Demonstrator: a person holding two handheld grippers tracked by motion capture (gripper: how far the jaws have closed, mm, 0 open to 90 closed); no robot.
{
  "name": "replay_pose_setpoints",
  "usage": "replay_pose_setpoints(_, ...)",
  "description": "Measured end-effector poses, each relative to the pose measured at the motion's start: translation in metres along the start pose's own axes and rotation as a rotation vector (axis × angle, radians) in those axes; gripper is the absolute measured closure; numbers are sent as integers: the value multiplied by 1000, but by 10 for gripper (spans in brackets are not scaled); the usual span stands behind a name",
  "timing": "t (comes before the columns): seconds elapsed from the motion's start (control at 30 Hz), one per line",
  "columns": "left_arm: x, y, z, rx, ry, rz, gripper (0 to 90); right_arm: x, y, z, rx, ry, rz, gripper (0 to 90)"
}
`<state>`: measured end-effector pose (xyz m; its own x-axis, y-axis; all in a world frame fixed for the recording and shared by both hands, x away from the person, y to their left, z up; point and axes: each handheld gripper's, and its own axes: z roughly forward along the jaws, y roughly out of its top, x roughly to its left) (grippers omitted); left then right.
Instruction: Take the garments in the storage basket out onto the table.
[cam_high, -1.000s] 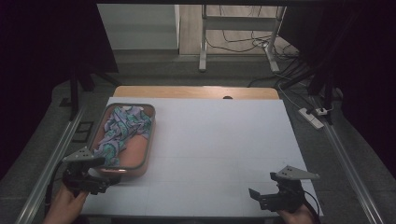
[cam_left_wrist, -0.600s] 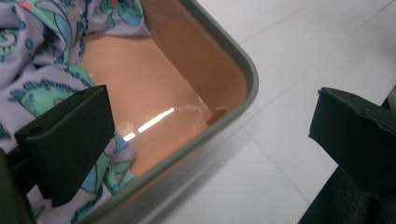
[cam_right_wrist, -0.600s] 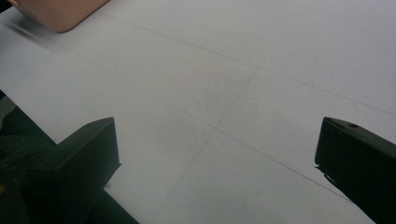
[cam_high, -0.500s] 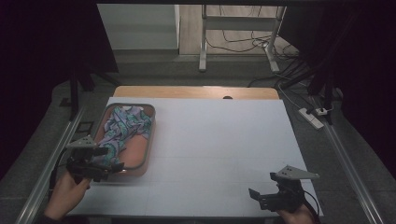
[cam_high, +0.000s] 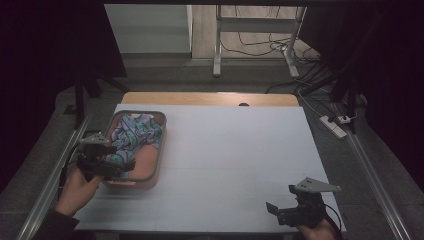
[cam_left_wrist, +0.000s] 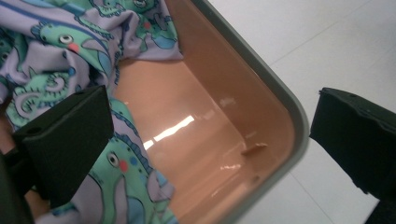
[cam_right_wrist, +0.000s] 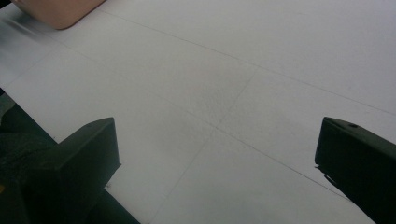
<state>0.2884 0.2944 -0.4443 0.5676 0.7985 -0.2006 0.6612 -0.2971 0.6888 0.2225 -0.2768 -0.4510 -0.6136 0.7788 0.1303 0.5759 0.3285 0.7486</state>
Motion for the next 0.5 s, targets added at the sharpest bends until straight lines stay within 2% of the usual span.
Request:
replay_pose_setpoints(0.3,16,19,10,22,25,-1,0,0,0,0,4,0,1,0)
replay_pose_setpoints(0.5,25,31,17,29,25,-8,10,0,0,0,4,1,1,0)
